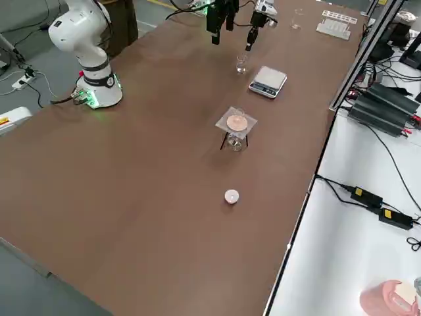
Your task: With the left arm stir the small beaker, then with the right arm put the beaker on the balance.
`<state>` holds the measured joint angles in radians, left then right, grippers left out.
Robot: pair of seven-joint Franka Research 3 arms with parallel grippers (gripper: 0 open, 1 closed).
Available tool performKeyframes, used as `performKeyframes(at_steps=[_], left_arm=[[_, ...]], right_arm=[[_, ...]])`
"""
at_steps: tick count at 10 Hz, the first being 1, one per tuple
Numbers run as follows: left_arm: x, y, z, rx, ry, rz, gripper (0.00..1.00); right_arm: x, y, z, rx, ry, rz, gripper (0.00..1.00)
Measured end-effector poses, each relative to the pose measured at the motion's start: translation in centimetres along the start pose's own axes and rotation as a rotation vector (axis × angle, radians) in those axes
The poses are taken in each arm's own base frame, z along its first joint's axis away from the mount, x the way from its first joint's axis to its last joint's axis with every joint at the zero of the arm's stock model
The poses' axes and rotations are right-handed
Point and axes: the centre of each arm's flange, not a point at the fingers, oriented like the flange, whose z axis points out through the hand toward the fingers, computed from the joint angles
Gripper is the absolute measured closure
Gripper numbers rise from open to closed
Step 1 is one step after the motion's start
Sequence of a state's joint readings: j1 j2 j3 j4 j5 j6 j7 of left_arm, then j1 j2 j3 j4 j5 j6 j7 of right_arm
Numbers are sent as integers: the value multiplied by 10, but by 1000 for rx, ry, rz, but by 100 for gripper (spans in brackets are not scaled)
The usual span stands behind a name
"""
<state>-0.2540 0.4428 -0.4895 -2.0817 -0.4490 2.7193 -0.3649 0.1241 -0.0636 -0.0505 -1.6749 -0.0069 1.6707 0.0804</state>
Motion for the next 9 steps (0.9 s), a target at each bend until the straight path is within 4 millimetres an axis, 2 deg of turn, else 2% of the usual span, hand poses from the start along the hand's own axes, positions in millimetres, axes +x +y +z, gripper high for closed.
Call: performKeyframes(at_steps=[9], left_arm=[[1,0,0,6,3,14,87]], right_arm=[[0,1,0,0,-2,3,0]])
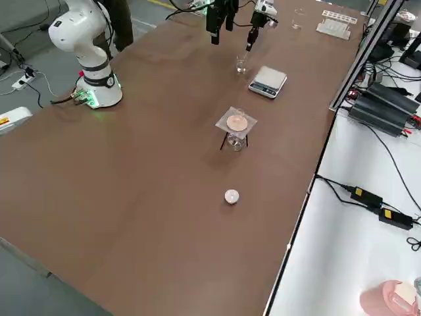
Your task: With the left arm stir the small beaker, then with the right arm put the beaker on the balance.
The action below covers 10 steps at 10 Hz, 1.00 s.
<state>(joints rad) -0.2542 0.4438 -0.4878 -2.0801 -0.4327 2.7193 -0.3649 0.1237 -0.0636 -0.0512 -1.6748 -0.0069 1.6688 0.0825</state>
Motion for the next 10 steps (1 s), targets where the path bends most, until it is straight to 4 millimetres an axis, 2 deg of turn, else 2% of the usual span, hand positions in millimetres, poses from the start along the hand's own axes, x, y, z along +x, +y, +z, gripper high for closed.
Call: performKeyframes(at_steps=[5,10], left_arm=[[2,4,-3,-7,6,-19,92],[2,7,-3,1,12,-52,92]], right_arm=[[-1,-1,0,0,-4,-1,0],[-1,0,0,0,-5,0,0]])
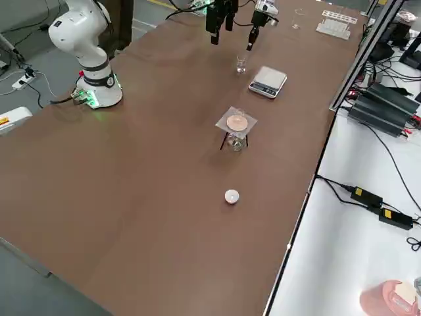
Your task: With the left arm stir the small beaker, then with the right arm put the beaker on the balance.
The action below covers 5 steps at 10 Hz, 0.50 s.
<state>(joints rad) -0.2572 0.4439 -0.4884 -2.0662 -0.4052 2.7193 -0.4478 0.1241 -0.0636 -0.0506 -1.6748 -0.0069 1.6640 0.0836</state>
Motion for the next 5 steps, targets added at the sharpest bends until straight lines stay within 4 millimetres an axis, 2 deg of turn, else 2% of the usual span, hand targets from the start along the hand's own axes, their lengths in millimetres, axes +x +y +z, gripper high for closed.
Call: performKeyframes(at_steps=[5], left_arm=[[1,7,-5,0,7,0,92]], right_arm=[[0,0,0,0,-1,1,0]])
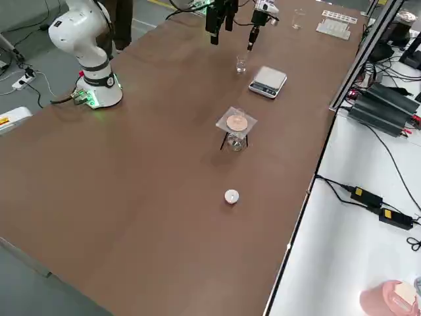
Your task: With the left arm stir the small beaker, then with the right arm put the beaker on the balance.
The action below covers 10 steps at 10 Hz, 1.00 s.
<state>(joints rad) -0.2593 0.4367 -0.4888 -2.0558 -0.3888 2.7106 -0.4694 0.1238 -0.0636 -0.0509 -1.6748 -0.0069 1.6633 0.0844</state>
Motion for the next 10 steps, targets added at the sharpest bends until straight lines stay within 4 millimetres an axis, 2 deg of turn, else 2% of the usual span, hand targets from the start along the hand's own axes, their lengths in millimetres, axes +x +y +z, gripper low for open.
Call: performKeyframes(at_steps=[4,10], left_arm=[[-5,9,-15,39,-12,14,92],[-11,21,-16,100,41,-39,92]], right_arm=[[0,0,0,0,0,0,0],[0,0,0,0,0,1,0]])
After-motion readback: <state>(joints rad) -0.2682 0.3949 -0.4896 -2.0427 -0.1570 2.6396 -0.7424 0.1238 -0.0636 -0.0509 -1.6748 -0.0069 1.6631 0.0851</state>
